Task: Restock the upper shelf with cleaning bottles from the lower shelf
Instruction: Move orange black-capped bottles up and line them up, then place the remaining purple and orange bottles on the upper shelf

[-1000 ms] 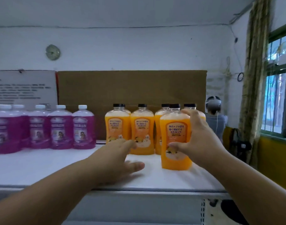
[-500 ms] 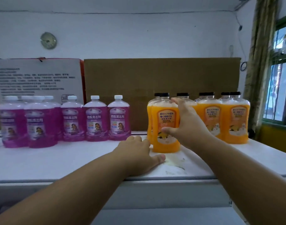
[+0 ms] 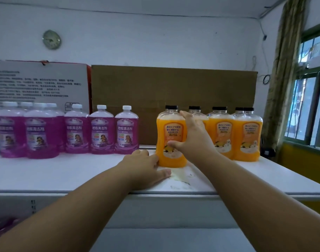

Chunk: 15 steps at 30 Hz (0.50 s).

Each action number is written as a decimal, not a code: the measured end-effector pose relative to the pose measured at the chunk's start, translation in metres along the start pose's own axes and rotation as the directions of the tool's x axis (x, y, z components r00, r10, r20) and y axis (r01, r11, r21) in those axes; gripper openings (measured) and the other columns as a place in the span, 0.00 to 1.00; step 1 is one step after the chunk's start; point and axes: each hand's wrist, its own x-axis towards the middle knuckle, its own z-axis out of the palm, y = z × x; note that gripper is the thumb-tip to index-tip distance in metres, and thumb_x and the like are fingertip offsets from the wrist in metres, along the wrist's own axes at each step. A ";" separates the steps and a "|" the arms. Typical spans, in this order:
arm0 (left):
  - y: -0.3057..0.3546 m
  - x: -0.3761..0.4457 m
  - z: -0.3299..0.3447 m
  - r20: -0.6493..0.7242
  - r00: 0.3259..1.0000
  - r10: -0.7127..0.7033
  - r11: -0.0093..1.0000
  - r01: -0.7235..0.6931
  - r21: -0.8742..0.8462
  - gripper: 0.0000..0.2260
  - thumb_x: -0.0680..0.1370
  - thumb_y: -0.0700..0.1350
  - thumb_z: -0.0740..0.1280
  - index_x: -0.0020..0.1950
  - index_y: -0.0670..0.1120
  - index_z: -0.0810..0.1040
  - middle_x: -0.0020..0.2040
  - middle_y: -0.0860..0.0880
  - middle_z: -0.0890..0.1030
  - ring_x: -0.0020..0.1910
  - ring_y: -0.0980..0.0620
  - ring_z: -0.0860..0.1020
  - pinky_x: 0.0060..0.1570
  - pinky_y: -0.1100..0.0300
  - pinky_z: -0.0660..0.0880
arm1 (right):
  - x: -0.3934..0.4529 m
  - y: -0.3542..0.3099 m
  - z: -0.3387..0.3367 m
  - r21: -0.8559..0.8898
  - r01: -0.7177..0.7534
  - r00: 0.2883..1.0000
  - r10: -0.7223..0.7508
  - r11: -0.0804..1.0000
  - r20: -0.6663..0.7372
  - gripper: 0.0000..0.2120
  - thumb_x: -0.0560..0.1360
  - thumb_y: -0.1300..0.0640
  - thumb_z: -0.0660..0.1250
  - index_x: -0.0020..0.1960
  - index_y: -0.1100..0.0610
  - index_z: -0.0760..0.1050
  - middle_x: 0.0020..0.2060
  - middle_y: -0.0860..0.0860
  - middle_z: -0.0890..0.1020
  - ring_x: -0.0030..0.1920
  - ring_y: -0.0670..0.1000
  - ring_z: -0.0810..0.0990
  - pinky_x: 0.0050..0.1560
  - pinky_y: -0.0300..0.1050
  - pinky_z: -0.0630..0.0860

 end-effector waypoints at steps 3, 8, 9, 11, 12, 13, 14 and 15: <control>0.000 -0.001 -0.003 -0.003 1.000 -0.028 0.999 0.028 -0.027 0.33 0.73 0.76 0.53 0.70 0.58 0.69 0.68 0.48 0.73 0.66 0.47 0.69 0.62 0.48 0.70 | -0.002 -0.001 0.000 0.020 -0.001 1.000 0.000 1.000 0.011 0.46 0.67 0.43 0.77 0.74 0.36 0.51 0.68 0.53 0.67 0.60 0.54 0.76 0.51 0.47 0.78; 0.005 -0.007 -0.009 -0.029 0.998 -0.056 0.992 0.052 -0.119 0.31 0.73 0.73 0.59 0.71 0.59 0.69 0.69 0.50 0.74 0.67 0.48 0.72 0.60 0.52 0.70 | -0.003 -0.002 -0.005 0.033 -0.007 0.999 0.006 0.999 0.051 0.47 0.68 0.43 0.77 0.74 0.35 0.48 0.64 0.54 0.69 0.58 0.55 0.76 0.53 0.53 0.80; 0.007 -0.008 -0.010 -0.039 0.997 -0.073 0.990 0.068 -0.127 0.30 0.74 0.71 0.61 0.72 0.58 0.69 0.69 0.50 0.75 0.66 0.48 0.73 0.60 0.53 0.71 | -0.003 -0.003 -0.006 0.026 -0.012 0.998 0.010 1.000 0.068 0.47 0.69 0.43 0.76 0.74 0.35 0.46 0.64 0.54 0.70 0.58 0.55 0.76 0.54 0.55 0.80; 0.011 -0.015 -0.012 -0.078 0.988 -0.131 0.983 0.119 -0.139 0.28 0.76 0.67 0.64 0.71 0.55 0.70 0.68 0.50 0.77 0.63 0.49 0.75 0.61 0.53 0.73 | -0.006 -0.005 -0.010 0.006 -0.033 0.994 0.032 0.999 0.100 0.48 0.69 0.41 0.75 0.75 0.36 0.43 0.66 0.55 0.68 0.60 0.57 0.75 0.56 0.59 0.79; 0.013 -0.020 -0.012 -0.117 0.981 -0.156 0.980 0.138 -0.144 0.26 0.76 0.66 0.65 0.70 0.54 0.72 0.66 0.50 0.78 0.61 0.50 0.76 0.60 0.54 0.74 | -0.010 -0.007 -0.012 -0.011 -0.038 0.994 0.039 0.999 0.101 0.49 0.69 0.40 0.74 0.75 0.37 0.42 0.67 0.56 0.67 0.62 0.58 0.74 0.57 0.60 0.78; 0.015 -0.027 -0.013 -0.163 0.972 -0.171 0.977 0.145 -0.156 0.24 0.77 0.64 0.65 0.68 0.54 0.73 0.64 0.51 0.78 0.58 0.51 0.77 0.58 0.55 0.75 | -0.016 -0.010 -0.015 -0.038 -0.023 0.996 0.026 0.999 0.082 0.48 0.70 0.39 0.73 0.76 0.39 0.42 0.68 0.57 0.65 0.64 0.59 0.72 0.59 0.59 0.76; 0.017 -0.037 -0.013 -0.213 0.961 -0.174 0.974 0.137 -0.179 0.21 0.77 0.64 0.66 0.66 0.55 0.74 0.62 0.53 0.79 0.56 0.53 0.77 0.55 0.56 0.75 | -0.022 -0.014 -0.017 -0.069 0.014 0.999 -0.011 0.998 0.046 0.47 0.71 0.38 0.72 0.76 0.41 0.43 0.70 0.57 0.64 0.67 0.59 0.69 0.62 0.58 0.74; 0.018 -0.050 -0.012 -0.266 0.949 -0.168 0.971 0.113 -0.209 0.19 0.77 0.63 0.66 0.63 0.56 0.75 0.59 0.54 0.79 0.53 0.55 0.76 0.53 0.58 0.75 | -0.030 -0.020 -0.020 -0.089 0.068 0.998 -0.068 0.994 0.003 0.45 0.71 0.38 0.71 0.77 0.44 0.46 0.71 0.57 0.63 0.69 0.59 0.67 0.64 0.57 0.72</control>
